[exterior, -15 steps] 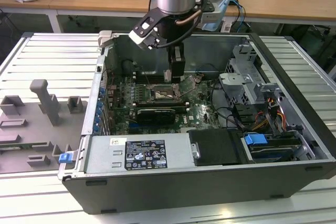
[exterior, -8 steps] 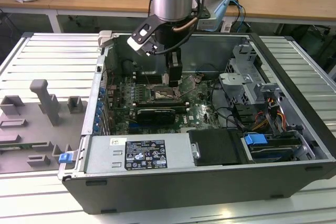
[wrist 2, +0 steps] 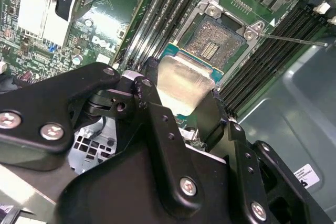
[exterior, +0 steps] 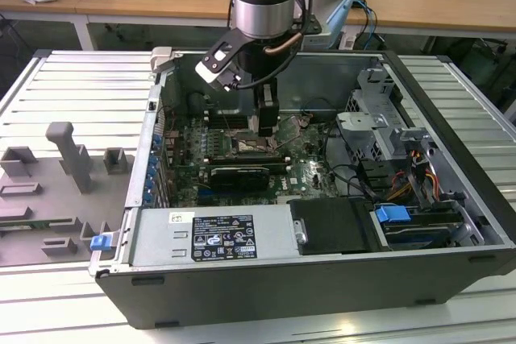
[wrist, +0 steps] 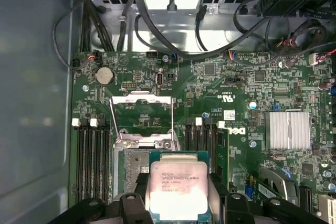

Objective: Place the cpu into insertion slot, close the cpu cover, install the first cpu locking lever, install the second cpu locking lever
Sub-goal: 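Place the cpu into insertion slot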

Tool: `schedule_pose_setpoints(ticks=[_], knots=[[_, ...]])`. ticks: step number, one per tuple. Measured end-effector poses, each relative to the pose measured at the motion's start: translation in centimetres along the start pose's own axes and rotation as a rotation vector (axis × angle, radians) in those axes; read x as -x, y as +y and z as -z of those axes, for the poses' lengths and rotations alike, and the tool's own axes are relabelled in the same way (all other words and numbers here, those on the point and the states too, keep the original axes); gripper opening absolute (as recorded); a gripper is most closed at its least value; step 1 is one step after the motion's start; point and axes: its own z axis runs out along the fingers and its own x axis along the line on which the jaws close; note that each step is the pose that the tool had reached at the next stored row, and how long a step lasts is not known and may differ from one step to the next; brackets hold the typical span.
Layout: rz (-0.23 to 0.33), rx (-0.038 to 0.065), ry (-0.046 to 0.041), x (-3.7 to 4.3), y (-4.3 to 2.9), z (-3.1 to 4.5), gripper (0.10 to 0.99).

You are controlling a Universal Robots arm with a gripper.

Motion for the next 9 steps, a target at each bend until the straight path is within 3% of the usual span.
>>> schedule_pose_setpoints(ticks=[9], knots=[[0.000, 0.000, 0.0000, 0.01, -0.04, -0.45, 0.525]])
